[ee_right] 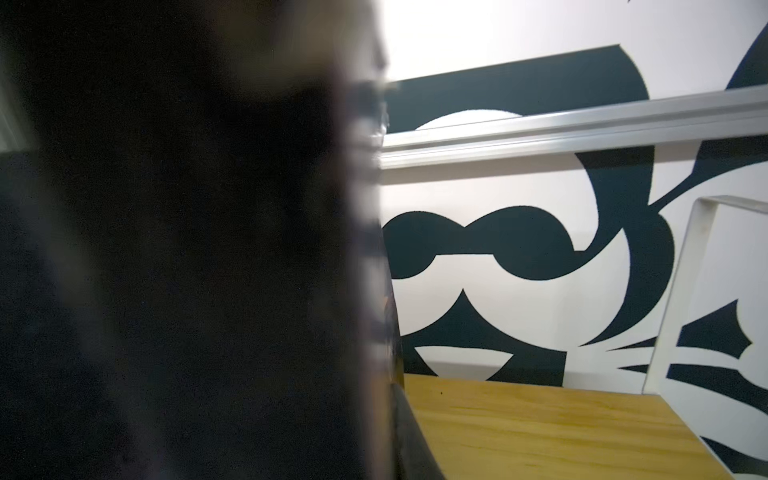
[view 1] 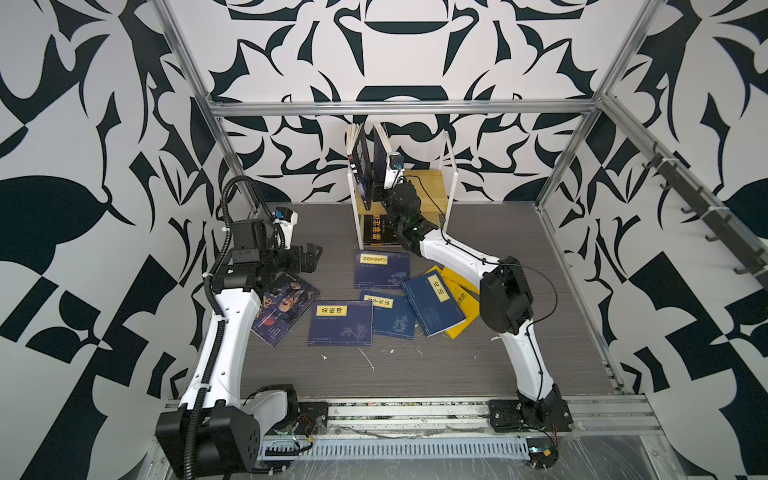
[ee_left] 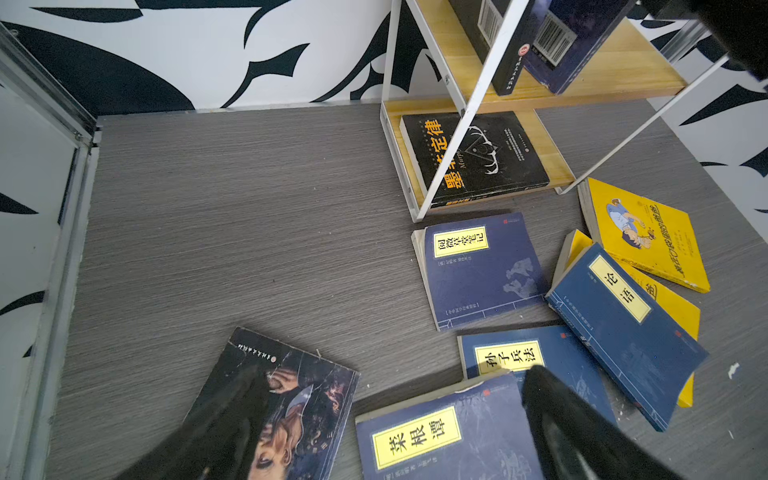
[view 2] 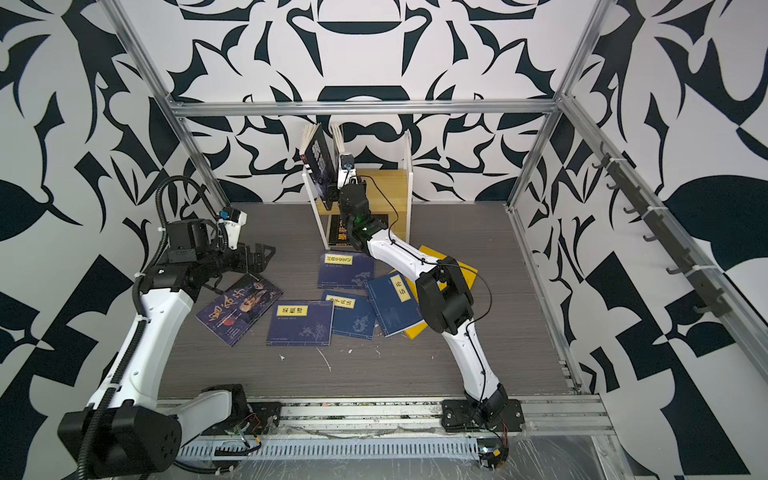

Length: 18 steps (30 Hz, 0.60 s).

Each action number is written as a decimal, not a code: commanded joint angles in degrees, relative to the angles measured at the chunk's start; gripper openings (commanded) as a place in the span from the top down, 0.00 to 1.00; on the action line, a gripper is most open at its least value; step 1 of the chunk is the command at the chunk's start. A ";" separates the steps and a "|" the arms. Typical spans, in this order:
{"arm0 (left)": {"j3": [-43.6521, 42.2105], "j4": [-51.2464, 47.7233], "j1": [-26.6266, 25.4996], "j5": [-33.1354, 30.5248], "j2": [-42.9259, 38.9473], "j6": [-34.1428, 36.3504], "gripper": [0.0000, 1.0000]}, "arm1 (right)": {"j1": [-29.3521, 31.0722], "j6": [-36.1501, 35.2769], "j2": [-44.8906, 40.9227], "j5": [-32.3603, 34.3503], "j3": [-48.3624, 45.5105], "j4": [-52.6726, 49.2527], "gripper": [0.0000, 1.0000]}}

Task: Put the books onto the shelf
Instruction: 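Lower the purple book onto the shelf beside the dark wolf-cover book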

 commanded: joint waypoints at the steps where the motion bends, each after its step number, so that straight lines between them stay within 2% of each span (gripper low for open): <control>1: -0.66 -1.78 -0.20 0.06 0.27 -0.18 0.01 | 0.30 -0.69 -1.26 -1.25 1.90 2.36 0.76; 8: -0.13 -2.36 -0.15 -0.14 0.40 0.05 0.00 | 0.33 -0.55 -2.77 -2.60 -0.59 2.41 0.72; 18: 0.04 -2.54 -0.20 -0.26 0.71 -0.09 0.00 | 0.59 -0.94 -8.22 -4.78 -10.94 4.24 0.65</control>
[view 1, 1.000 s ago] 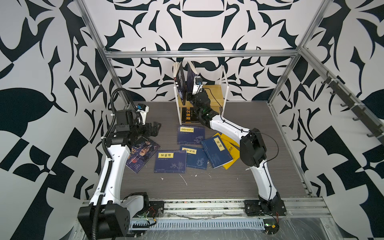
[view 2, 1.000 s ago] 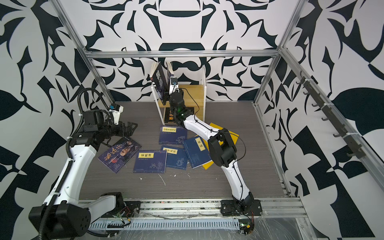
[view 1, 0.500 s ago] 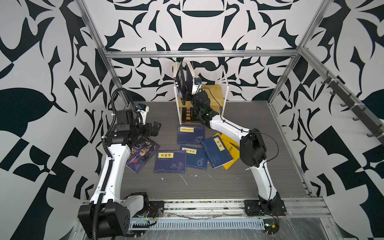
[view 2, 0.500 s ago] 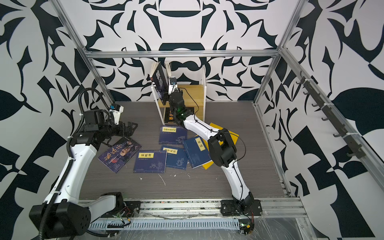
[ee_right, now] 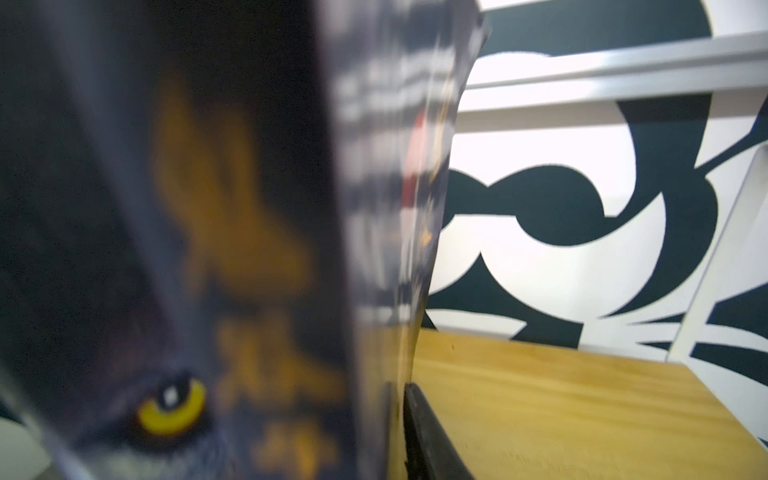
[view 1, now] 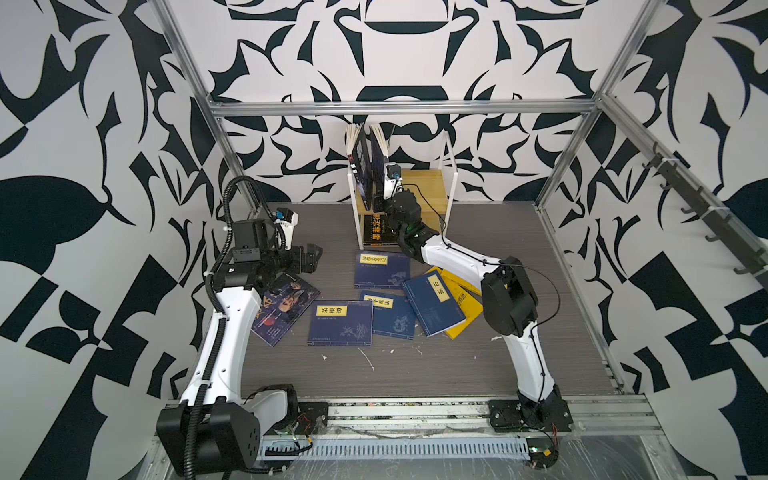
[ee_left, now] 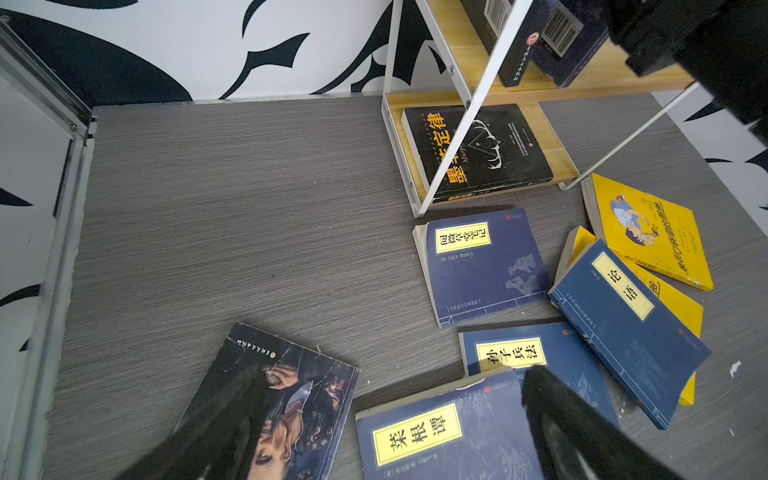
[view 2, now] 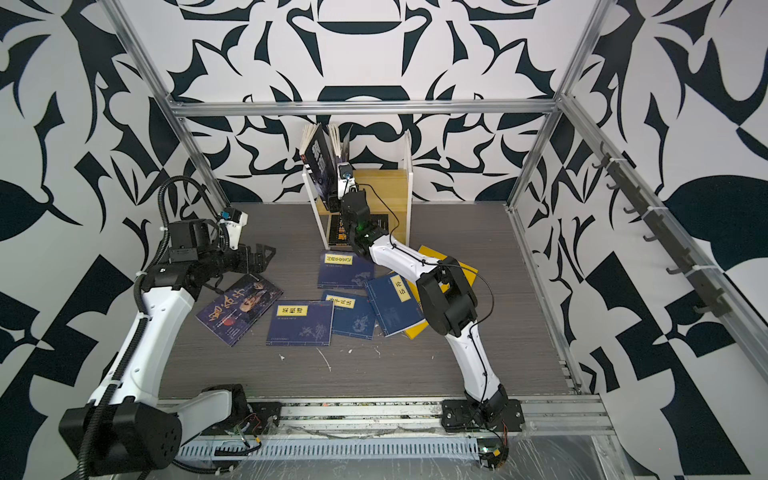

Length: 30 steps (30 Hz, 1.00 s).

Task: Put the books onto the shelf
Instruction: 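Lower the purple book onto the shelf beside the dark wolf-cover book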

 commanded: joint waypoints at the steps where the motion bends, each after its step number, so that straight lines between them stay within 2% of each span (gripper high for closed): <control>1: 0.04 -2.21 -0.15 -0.16 0.16 0.00 0.01 | 0.55 -0.68 -5.47 -1.70 -2.40 3.19 0.65; 9: 0.13 -2.23 -0.15 -0.18 0.17 0.01 0.01 | 0.84 -2.14 -6.49 -2.78 -5.04 3.14 0.65; 22: -0.13 -2.23 -0.02 -0.44 0.00 0.09 0.01 | 2.94 -11.40 -5.41 -3.56 -4.11 2.25 0.65; 26: -0.13 -2.25 0.02 -0.49 -0.13 0.10 0.01 | 3.65 -13.60 -6.17 -3.64 -5.49 2.72 0.60; 30: -0.21 -2.25 0.09 -0.33 -0.17 0.13 0.01 | 4.52 -14.92 -8.11 -3.74 -9.00 3.43 0.48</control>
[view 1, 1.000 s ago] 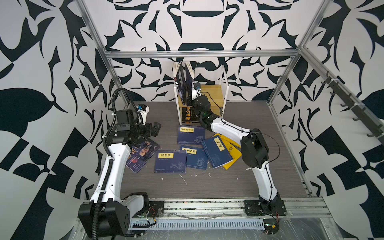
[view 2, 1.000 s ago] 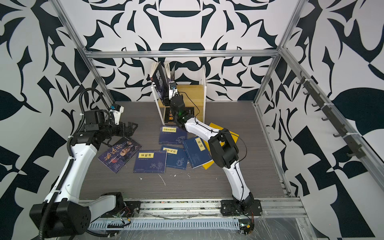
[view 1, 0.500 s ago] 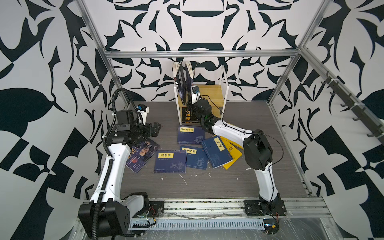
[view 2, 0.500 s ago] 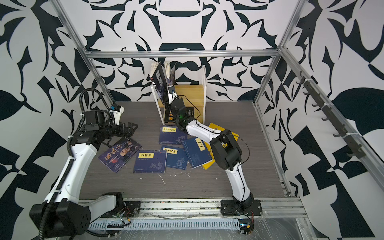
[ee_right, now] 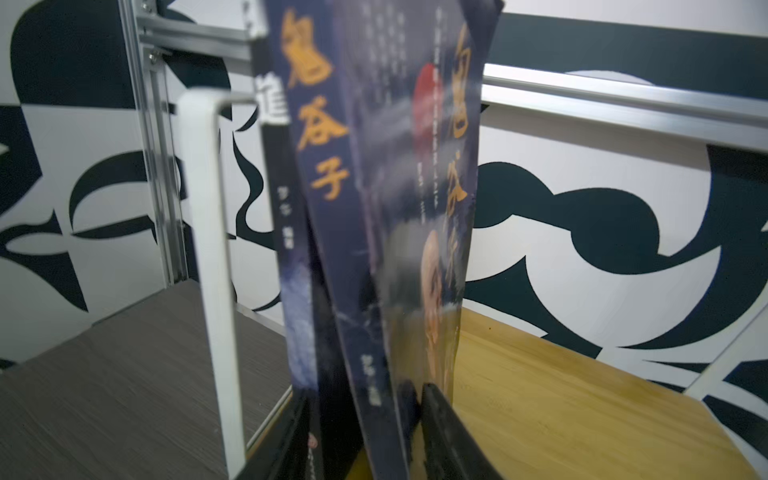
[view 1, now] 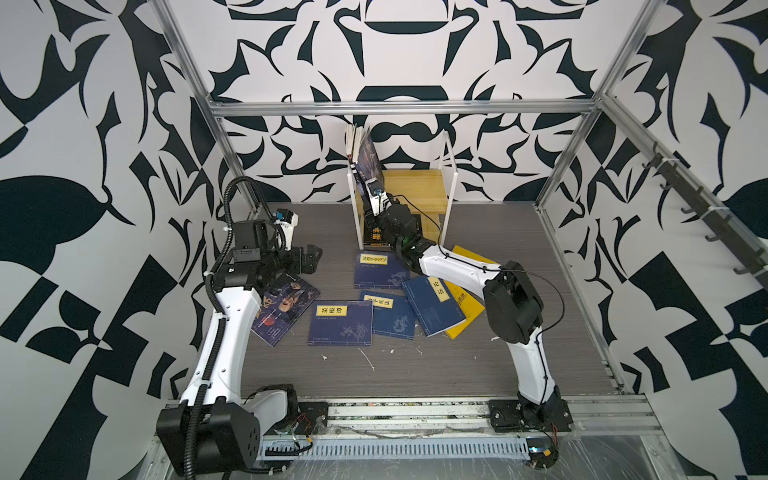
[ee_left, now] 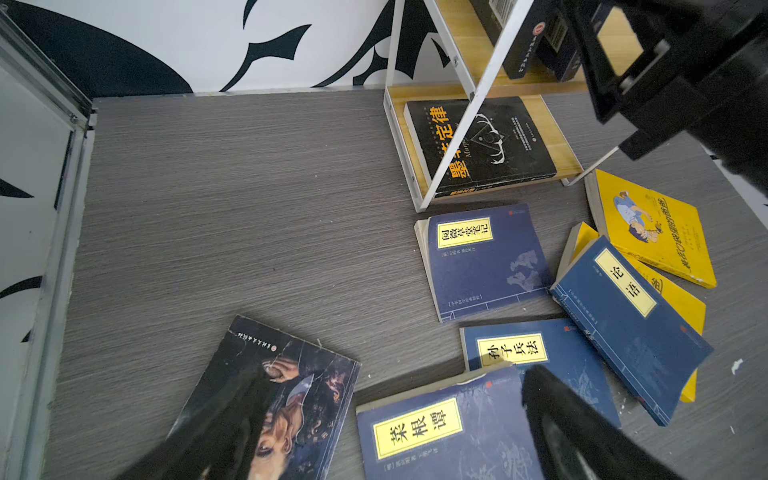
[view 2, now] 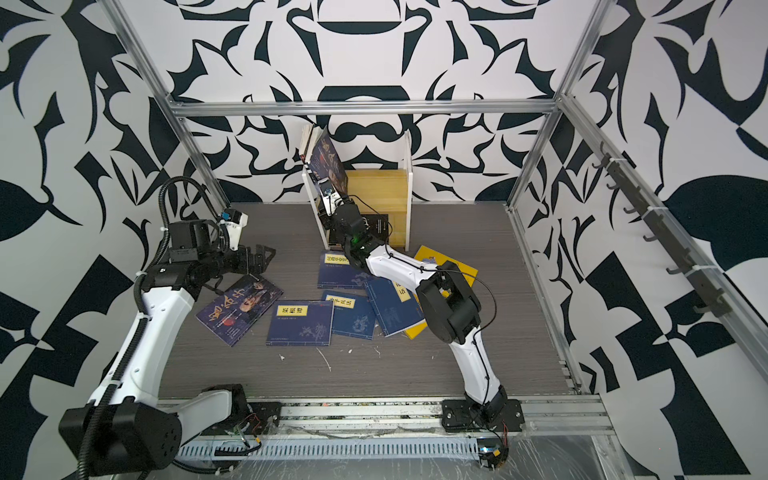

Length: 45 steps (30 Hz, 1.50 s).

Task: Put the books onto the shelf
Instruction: 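Lower the purple book onto the shelf beside the dark wolf-cover book, then open the right gripper and withdraw it from the shelf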

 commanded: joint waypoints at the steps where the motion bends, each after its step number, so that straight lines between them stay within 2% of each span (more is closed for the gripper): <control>1: -0.22 -1.46 0.14 0.16 -0.19 0.07 0.00 | 0.98 -2.20 -5.16 -0.46 -3.00 3.01 0.46; 9: -0.56 -1.32 0.41 0.26 -0.19 0.02 0.00 | 1.98 -1.38 -14.41 -0.75 -14.98 2.24 0.42; 12: -0.76 -1.08 0.46 0.34 -0.16 -0.01 0.00 | 1.90 0.73 -18.88 -1.68 -19.32 -0.18 0.44; 16: -1.01 -0.92 0.46 0.82 -0.18 -0.10 0.01 | 0.71 2.74 -21.76 -2.72 -20.41 -5.46 0.49; 22: -1.81 -0.52 0.34 1.83 -0.72 -0.72 0.00 | -3.12 9.41 -20.19 -2.37 -16.19 -11.04 0.65; 30: -2.33 -0.42 0.12 1.60 -1.61 -0.66 0.01 | -5.94 12.67 -12.58 -0.39 -3.02 -22.74 0.91; 35: -2.59 -0.63 -0.24 1.49 -1.76 -0.46 0.01 | -6.83 13.97 -8.56 -1.94 2.00 -25.88 0.93; 42: -2.55 -0.56 -0.69 1.65 -1.79 -0.63 0.01 | -7.50 15.20 -2.96 -7.38 9.43 -29.71 0.94; 45: -2.50 -0.33 -0.78 2.22 -1.89 -0.98 0.01 | -8.72 19.32 -2.37 -10.98 8.96 -28.77 0.96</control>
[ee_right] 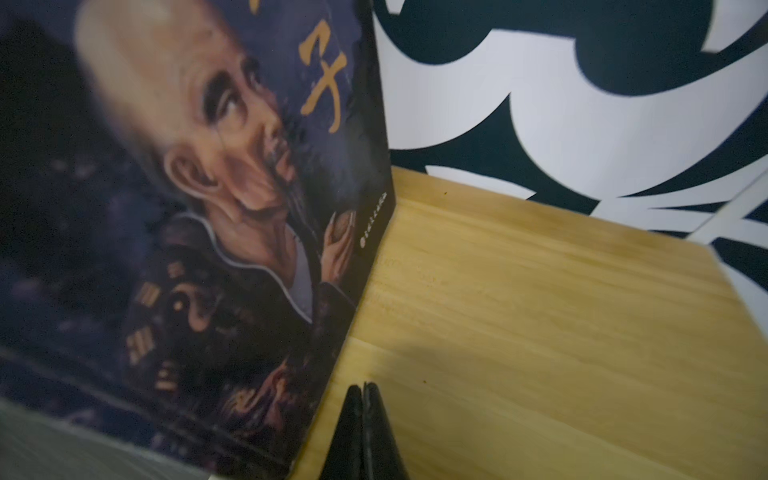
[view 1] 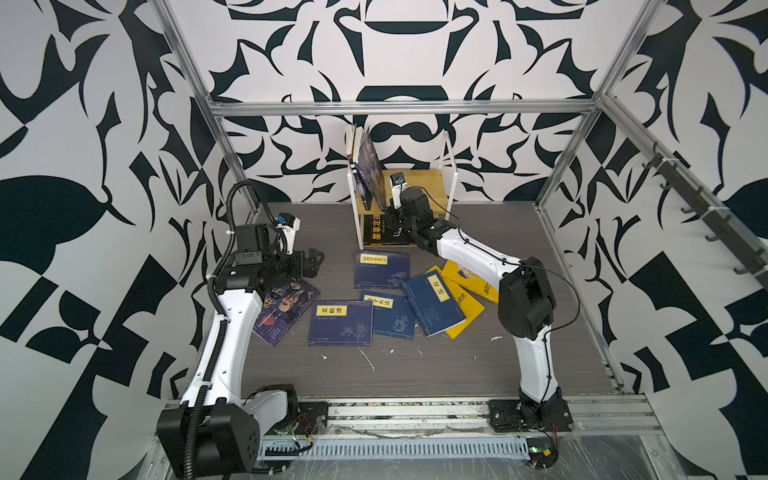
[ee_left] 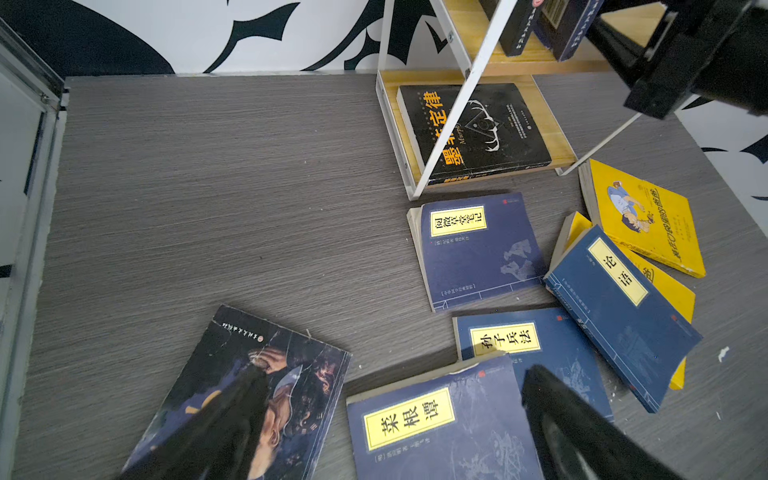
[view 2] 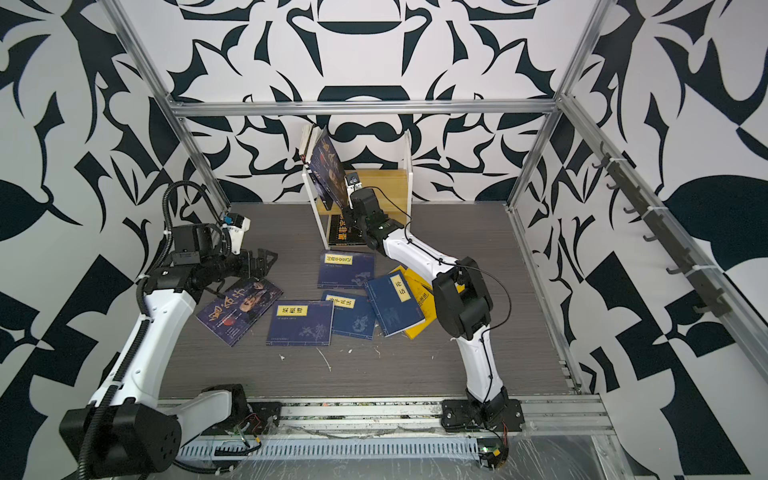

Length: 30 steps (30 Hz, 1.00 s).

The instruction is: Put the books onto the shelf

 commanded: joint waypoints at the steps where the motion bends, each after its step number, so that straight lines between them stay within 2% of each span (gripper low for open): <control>1: -0.35 -0.38 -0.18 1.24 -1.24 -0.55 0.00 | -0.81 4.18 -0.97 -3.84 2.44 0.41 0.96; 6: 0.18 -0.84 -0.11 0.56 -0.94 -0.43 0.01 | -0.87 4.36 1.52 -5.96 3.98 -0.05 0.97; 18: 0.30 -0.60 0.17 0.98 -0.33 -0.59 0.01 | -0.64 6.24 7.02 -5.07 10.53 -1.22 0.97; 30: 0.26 -0.47 0.21 0.98 -0.51 -0.73 0.01 | -0.45 4.73 10.09 -6.56 14.58 -2.49 0.97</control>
